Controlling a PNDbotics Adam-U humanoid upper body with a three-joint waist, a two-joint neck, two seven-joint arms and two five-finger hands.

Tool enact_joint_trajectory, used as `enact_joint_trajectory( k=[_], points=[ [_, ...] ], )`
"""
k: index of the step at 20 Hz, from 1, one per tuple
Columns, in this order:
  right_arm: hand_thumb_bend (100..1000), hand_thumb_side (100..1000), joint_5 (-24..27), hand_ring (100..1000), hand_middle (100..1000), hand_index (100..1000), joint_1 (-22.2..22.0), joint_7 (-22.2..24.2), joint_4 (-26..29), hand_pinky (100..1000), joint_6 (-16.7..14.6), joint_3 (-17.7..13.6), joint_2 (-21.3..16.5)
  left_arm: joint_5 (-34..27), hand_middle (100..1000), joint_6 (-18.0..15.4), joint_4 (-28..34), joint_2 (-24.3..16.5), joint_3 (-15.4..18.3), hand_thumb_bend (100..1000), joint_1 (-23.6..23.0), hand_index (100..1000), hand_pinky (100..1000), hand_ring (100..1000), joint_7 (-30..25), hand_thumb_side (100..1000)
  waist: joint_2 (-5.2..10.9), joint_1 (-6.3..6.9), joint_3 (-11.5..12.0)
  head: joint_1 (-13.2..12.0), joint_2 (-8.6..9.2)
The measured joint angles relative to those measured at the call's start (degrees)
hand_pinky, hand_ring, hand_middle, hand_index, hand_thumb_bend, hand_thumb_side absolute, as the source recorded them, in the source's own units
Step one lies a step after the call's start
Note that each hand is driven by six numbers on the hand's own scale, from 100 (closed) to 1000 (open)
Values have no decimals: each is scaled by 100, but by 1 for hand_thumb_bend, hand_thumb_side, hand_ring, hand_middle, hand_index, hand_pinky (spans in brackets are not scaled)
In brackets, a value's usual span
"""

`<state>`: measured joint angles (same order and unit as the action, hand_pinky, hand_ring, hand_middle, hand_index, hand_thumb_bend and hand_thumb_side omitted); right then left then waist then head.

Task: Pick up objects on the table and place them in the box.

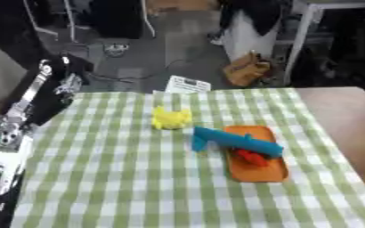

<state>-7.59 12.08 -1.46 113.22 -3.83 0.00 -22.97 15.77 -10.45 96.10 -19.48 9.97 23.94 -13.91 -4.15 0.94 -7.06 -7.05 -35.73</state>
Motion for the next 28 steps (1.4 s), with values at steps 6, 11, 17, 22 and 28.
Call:
enact_joint_trajectory(
  k=[6,11,17,22,28],
  points=[
    [100,687,0,601,736,753,0,3,0,524,3,0,-1,-13,623,37,36,45,14,100,-37,745,617,553,-51,769,0,0,1,-7,4],
    [100,690,0,600,736,753,1,3,0,523,3,0,-1,-14,623,47,40,48,16,100,-62,745,617,553,-65,769,0,0,3,-17,4],
    [100,689,0,600,736,753,1,3,0,523,3,-1,-1,-18,623,55,71,94,16,100,-80,745,617,553,-80,769,0,0,3,-30,3],
    [100,690,-1,600,736,753,1,3,0,523,3,-1,-1,-19,623,57,74,95,16,100,-87,745,617,554,-82,767,0,0,3,-48,3],
    [100,690,-1,600,736,752,1,3,0,523,2,-17,-1,-19,623,63,74,101,16,100,-90,745,617,553,-93,767,0,0,7,-45,3]
  ],
)
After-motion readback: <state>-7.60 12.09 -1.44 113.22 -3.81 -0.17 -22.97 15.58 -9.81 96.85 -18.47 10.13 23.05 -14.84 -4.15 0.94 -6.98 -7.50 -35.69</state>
